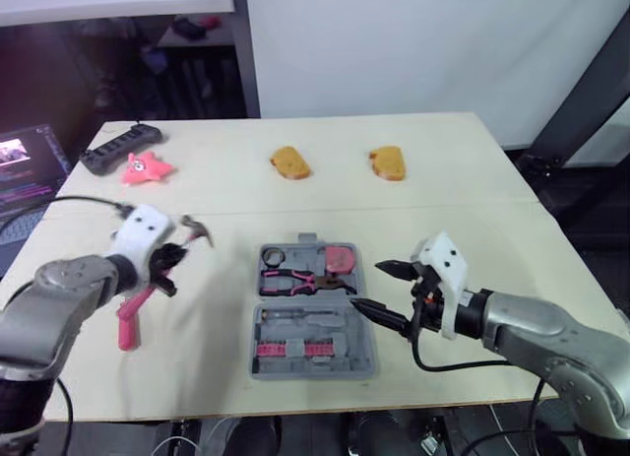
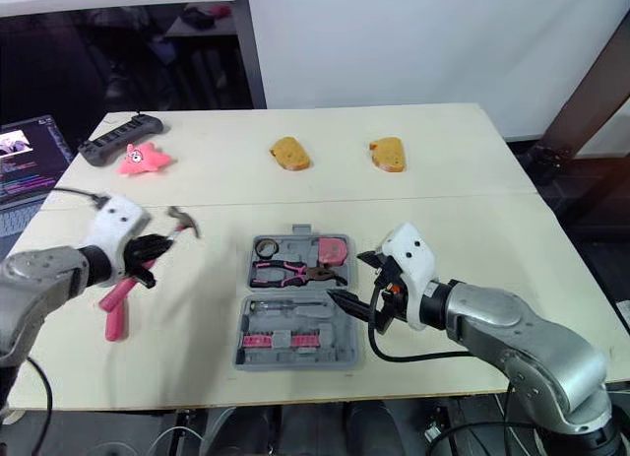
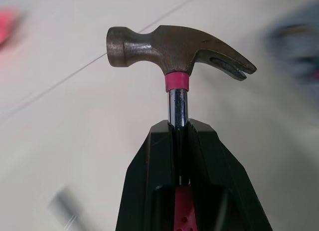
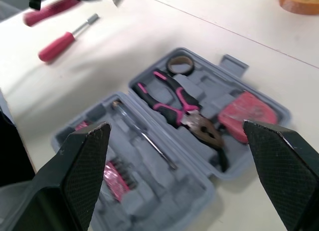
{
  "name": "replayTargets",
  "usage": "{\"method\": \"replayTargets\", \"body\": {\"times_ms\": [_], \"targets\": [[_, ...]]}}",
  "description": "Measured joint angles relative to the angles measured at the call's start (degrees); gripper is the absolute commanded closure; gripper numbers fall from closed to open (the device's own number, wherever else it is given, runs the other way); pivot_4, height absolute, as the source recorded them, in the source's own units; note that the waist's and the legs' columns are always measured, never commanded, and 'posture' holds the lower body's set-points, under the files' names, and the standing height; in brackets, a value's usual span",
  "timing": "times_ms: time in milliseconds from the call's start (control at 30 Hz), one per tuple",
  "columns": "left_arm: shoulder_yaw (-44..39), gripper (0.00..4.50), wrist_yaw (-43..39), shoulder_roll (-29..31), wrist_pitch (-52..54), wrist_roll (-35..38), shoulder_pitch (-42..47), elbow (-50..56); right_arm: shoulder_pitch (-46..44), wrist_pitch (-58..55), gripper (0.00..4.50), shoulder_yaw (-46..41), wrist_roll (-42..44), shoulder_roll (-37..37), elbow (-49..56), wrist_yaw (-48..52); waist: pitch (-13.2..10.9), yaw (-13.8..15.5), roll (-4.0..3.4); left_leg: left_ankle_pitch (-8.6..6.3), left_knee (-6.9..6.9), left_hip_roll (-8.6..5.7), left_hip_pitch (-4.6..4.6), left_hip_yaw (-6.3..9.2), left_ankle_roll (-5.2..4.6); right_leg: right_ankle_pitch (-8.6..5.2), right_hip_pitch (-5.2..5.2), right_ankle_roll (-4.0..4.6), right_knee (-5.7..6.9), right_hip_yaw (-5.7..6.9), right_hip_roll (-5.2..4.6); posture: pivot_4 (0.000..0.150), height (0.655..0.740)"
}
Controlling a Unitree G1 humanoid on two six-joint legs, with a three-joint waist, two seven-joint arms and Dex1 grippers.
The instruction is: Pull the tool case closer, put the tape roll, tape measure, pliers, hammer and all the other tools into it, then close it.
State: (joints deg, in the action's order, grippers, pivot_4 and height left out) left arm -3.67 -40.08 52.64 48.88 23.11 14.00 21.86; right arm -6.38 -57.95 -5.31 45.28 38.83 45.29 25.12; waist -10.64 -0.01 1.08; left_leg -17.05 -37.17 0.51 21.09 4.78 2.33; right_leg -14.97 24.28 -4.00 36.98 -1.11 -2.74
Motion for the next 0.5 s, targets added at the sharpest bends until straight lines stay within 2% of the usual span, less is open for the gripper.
{"method": "replayTargets", "body": {"times_ms": [133,233,333,500], "targets": [[9.67,4.42,-13.81,3.58,-3.96,2.48,0.29,5.43,2.28,0.93,0.00,-0.90,-0.30,0.77,0.07,-0.32,-0.03,-0.89,-0.03,-0.01,0.00,0.01,0.26,-0.06,-0.02,0.12,0.28,-0.22,-0.02,-0.07,0.01,0.150,0.7400],[14.26,4.42,-18.82,3.51,-4.20,3.89,0.51,8.14,4.04,1.12,0.00,-2.65,-0.12,2.54,0.10,0.41,-0.06,-1.01,-0.04,-0.06,0.02,0.11,0.22,-0.02,-0.13,0.13,0.31,-0.24,0.09,-0.04,0.17,0.150,0.7400],[18.85,4.42,-20.61,2.13,-4.22,3.19,2.23,8.38,5.65,1.34,0.00,-3.64,0.05,4.58,0.24,2.00,-0.08,-0.77,-0.08,-0.05,-0.01,0.13,0.20,0.04,-0.16,0.13,0.30,-0.22,0.17,0.02,0.24,0.150,0.7400],[31.15,4.42,-18.26,-7.45,-0.34,-1.38,9.19,6.54,6.52,0.94,0.00,-5.53,1.60,9.92,0.72,6.09,-0.20,-0.59,-0.02,-0.05,-0.26,0.06,0.27,0.02,-0.17,0.13,0.18,-0.24,0.11,0.00,0.18,0.150,0.7400]]}}
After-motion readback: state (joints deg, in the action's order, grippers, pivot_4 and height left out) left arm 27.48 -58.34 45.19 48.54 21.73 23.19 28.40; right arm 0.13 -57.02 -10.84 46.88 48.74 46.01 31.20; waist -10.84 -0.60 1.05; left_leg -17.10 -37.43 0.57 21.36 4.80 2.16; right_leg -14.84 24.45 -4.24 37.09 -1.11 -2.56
